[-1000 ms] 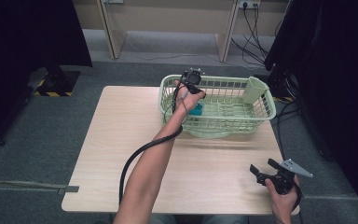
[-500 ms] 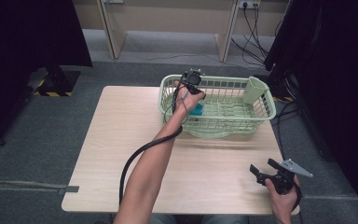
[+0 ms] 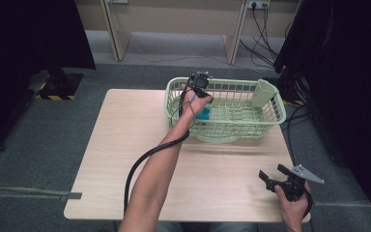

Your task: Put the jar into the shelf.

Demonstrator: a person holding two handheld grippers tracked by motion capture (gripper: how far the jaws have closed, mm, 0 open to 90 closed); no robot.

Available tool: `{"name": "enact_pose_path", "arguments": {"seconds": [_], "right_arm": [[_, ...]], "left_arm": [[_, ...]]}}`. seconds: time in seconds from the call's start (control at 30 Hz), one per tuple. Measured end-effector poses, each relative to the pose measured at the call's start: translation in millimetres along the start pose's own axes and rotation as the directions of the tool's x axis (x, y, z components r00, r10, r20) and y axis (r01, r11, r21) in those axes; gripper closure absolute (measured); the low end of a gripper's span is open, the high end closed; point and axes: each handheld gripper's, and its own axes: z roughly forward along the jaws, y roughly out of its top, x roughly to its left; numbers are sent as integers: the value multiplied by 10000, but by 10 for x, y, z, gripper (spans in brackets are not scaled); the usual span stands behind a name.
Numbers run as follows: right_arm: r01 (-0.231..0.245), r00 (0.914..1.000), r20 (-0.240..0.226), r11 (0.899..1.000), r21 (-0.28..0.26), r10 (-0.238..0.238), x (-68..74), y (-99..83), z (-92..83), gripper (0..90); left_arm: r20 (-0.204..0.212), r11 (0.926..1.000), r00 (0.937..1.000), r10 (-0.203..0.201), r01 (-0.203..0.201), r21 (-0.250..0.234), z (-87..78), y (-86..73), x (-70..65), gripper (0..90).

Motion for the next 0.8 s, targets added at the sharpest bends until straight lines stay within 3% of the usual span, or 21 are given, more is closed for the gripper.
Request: {"name": "enact_pose_path", "arguments": {"seconds": [0.13, 0.33, 0.8], "right_arm": [[-9, 10000, 1, 10000, -3, 9, 0, 0, -1, 35], [39, 10000, 11, 10000, 11, -39, 2, 0, 2, 35], [78, 10000, 38, 9999, 77, -78, 7, 3, 9, 34]], "left_arm": [[224, 9999, 9997, -34, 32, 115, -12, -1, -19, 347], [4, 10000, 10000, 61, -61, 38, -74, -17, -38, 218], [-44, 9990, 9998, 215, -217, -394, -281, -77, -27, 182]]}}
